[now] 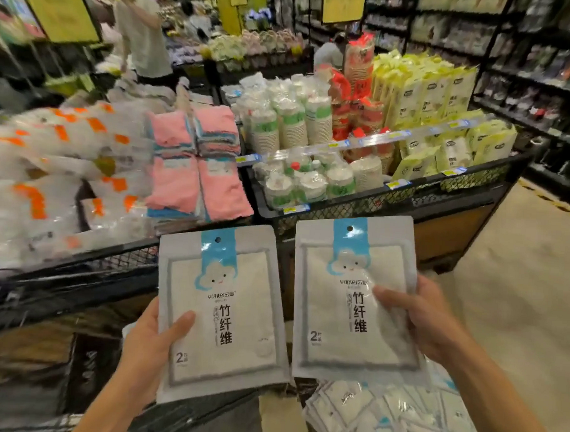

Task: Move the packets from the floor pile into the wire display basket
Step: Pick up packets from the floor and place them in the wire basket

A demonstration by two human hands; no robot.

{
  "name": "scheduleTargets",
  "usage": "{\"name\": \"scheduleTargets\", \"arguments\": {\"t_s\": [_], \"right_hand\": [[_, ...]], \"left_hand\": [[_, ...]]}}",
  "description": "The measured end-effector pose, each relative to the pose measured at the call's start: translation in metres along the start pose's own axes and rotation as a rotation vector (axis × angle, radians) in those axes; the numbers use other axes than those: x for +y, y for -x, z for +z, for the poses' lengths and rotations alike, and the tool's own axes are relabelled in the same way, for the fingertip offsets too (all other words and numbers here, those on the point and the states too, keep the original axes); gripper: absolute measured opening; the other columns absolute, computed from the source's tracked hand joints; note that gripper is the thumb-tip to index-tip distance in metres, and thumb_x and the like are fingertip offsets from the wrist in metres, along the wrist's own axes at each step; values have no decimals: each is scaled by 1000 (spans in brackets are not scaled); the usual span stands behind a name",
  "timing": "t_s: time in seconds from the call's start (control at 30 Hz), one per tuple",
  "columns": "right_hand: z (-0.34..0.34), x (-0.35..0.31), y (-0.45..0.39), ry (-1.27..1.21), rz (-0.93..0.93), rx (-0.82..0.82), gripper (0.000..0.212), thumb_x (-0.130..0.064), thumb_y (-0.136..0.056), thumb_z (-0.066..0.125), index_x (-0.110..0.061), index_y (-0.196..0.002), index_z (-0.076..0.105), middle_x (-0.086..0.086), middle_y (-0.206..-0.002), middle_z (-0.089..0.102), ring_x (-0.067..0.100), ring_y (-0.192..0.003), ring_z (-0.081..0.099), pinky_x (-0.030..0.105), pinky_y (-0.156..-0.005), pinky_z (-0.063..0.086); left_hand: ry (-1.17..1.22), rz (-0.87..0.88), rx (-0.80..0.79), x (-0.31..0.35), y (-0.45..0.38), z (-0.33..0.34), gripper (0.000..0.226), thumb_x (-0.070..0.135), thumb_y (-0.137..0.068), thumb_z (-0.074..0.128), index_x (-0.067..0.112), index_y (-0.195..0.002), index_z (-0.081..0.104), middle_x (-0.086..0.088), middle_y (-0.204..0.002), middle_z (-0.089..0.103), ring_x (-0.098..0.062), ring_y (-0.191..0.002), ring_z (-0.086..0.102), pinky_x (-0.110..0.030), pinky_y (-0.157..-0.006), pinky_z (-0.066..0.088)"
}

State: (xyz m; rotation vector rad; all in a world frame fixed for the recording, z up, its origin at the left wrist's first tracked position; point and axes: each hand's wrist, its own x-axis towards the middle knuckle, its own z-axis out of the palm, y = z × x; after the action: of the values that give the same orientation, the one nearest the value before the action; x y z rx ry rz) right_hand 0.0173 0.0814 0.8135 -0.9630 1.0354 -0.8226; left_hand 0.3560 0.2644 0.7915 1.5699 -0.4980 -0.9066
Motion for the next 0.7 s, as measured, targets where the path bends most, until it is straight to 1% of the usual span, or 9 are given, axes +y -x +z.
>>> {"name": "scheduleTargets", "arguments": {"t_s": [0.03, 0.1, 0.13, 0.23, 0.37, 0.53, 0.6, 0.67, 0.7], "right_hand": [[13, 3, -1, 25, 2, -28, 34, 6, -84, 70, -2, -116, 64, 22, -100, 77, 38, -87, 77, 43, -65, 65], [40, 9, -1, 63, 7, -93, 37, 5, -83, 71, 2, -119, 64, 23, -100, 77, 39, -87, 77, 41, -62, 64], [53, 12, 0, 79, 13, -126, 37, 4, -83, 71, 3, -119, 63, 23, -100, 77, 40, -86, 77, 41, -62, 63], [94, 20, 2, 129, 34, -216, 36, 0, -85, 71, 1, -121, 62, 24, -102, 77, 43, -89, 76, 45, -64, 64], [155, 36, 0, 160, 57, -256, 33, 2, -86, 69, 2, -118, 61, 25, -100, 76, 45, -87, 76, 48, -63, 64], [223, 68, -9, 184, 120, -291, 33, 5, -87, 68, 3, -119, 61, 27, -104, 75, 48, -92, 74, 62, -76, 61], [244, 78, -11, 191, 143, -295, 34, 8, -87, 67, 2, -120, 62, 27, -106, 75, 48, -94, 74, 67, -87, 57], [263, 87, -16, 202, 171, -303, 34, 9, -86, 67, 2, -120, 62, 27, -106, 75, 48, -95, 74, 67, -93, 54], [271, 90, -19, 209, 181, -310, 34, 10, -86, 67, 2, -120, 62, 27, -106, 75, 47, -95, 74, 66, -91, 55]], "left_hand": [[14, 1, 20, -2, 6, -15, 39, 20, -85, 77, 23, -120, 60, -8, -105, 78, -32, -89, 77, -50, -72, 63], [29, 3, 54, -8, 13, -46, 59, 32, -72, 91, 21, -122, 61, -9, -107, 78, -33, -92, 77, -51, -75, 62], [36, -11, 72, -11, 16, -60, 62, 33, -71, 92, 19, -124, 61, -10, -108, 78, -35, -93, 76, -52, -76, 62], [78, -46, 139, -26, 16, -105, 46, 16, -83, 77, 15, -126, 60, -12, -105, 78, -37, -91, 76, -52, -76, 60], [139, -100, 194, -42, 17, -164, 48, 15, -78, 78, 16, -122, 61, -16, -106, 77, -41, -91, 75, -58, -79, 60], [201, -153, 239, -60, 18, -229, 41, 4, -86, 71, 14, -124, 60, -18, -107, 76, -43, -94, 74, -59, -81, 59], [218, -176, 247, -69, 17, -250, 42, 0, -88, 68, 14, -126, 58, -19, -110, 76, -44, -96, 74, -59, -80, 60], [237, -195, 254, -76, 15, -267, 43, 1, -89, 68, 16, -128, 58, -20, -115, 74, -45, -99, 73, -61, -83, 58], [246, -203, 257, -79, 12, -273, 44, 2, -89, 69, 17, -129, 58, -20, -116, 74, -45, -101, 72, -63, -85, 58]]}}
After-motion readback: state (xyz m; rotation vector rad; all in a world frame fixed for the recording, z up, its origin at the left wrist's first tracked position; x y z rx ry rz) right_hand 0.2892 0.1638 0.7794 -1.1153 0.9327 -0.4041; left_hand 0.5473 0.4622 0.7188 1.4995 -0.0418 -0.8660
